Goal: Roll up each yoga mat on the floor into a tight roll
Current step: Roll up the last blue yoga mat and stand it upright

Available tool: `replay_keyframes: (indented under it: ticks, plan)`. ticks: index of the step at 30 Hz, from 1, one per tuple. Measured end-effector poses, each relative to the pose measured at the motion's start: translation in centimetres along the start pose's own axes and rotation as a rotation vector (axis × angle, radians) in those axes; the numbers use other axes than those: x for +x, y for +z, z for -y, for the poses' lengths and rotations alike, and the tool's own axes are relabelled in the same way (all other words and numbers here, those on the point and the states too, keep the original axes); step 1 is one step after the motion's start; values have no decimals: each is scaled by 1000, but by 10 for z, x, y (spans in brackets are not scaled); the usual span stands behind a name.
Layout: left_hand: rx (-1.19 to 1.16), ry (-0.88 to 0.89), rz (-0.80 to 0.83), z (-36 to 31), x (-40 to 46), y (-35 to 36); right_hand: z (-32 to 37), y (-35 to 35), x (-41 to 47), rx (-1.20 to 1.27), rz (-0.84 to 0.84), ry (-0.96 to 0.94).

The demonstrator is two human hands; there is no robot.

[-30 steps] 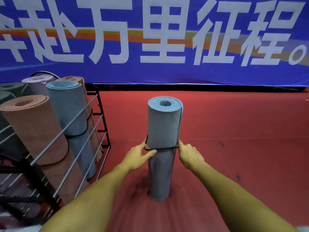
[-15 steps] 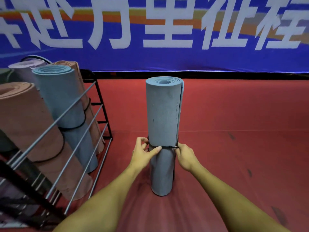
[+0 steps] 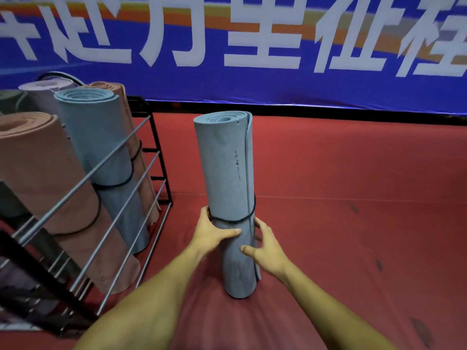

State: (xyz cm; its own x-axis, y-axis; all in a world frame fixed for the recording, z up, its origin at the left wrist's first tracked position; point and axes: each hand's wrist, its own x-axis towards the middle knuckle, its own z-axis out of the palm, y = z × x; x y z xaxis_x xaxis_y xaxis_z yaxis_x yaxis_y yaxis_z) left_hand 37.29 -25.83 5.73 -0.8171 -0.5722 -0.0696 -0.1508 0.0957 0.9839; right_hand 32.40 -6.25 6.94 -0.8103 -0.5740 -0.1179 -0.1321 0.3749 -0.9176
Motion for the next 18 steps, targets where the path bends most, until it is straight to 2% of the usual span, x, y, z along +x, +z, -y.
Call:
replay_keyframes:
  ticks: [5,11,18]
  plan:
    - [5,48,71,-40,-11,-4,10,-15,-28,-22,-70,-35]
    - [45,247,65,-157,-35,-29,41,-33,-61,-176,-205,-39]
    - [44,455,64,-319,-97,-87,139,-3,-97,-146,-470,-310]
